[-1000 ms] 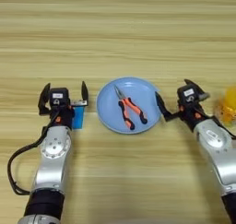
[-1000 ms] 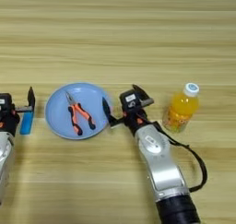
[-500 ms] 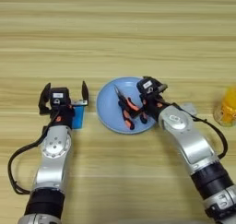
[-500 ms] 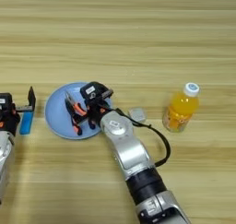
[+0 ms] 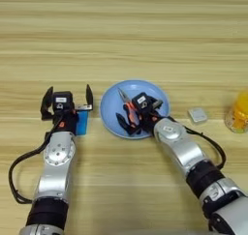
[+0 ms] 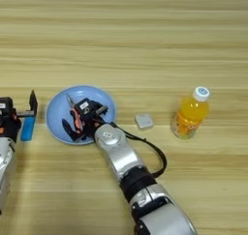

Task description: Move the objects on the table

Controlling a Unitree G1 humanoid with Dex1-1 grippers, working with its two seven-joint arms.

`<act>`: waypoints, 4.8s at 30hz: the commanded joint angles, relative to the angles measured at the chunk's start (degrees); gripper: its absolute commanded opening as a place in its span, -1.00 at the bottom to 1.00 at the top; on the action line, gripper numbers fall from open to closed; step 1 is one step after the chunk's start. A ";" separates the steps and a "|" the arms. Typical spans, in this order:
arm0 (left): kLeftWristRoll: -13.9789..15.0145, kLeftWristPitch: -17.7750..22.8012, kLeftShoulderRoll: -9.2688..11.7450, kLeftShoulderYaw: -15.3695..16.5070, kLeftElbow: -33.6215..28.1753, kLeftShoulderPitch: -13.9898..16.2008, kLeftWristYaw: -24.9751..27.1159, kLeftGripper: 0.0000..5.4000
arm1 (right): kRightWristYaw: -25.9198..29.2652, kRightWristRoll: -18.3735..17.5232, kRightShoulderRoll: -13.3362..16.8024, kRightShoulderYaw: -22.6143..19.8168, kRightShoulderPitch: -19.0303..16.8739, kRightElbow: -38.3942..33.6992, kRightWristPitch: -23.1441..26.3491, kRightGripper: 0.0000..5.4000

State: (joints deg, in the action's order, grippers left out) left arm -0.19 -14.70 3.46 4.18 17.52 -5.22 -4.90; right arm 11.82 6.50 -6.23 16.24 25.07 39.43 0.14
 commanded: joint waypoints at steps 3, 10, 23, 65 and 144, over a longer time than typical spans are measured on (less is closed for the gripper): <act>-1.09 0.53 -0.14 -0.28 -0.79 0.28 -0.37 1.00 | -0.31 0.83 0.75 -0.36 -2.82 0.91 2.89 0.99; -1.19 0.76 -0.26 -0.39 -1.29 0.59 -0.44 1.00 | 2.89 -0.75 0.78 0.51 -9.77 -9.38 13.73 0.99; -1.44 0.94 -0.40 -0.19 -1.60 0.69 -0.37 1.00 | 3.02 -1.10 1.83 1.71 -11.27 -13.57 19.35 0.59; -2.45 2.13 -1.66 -0.50 -3.52 1.01 -0.80 1.00 | 8.23 -5.81 17.49 9.88 -40.05 -52.40 51.15 0.08; -2.98 2.90 -2.74 -0.98 -6.02 2.21 -1.57 1.00 | 7.16 -15.30 18.11 9.29 -35.52 -51.17 67.04 -0.13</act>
State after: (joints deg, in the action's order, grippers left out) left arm -2.05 -13.75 0.89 3.64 13.20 -3.36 -5.60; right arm 20.30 -9.39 7.31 21.87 -3.64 -19.84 52.40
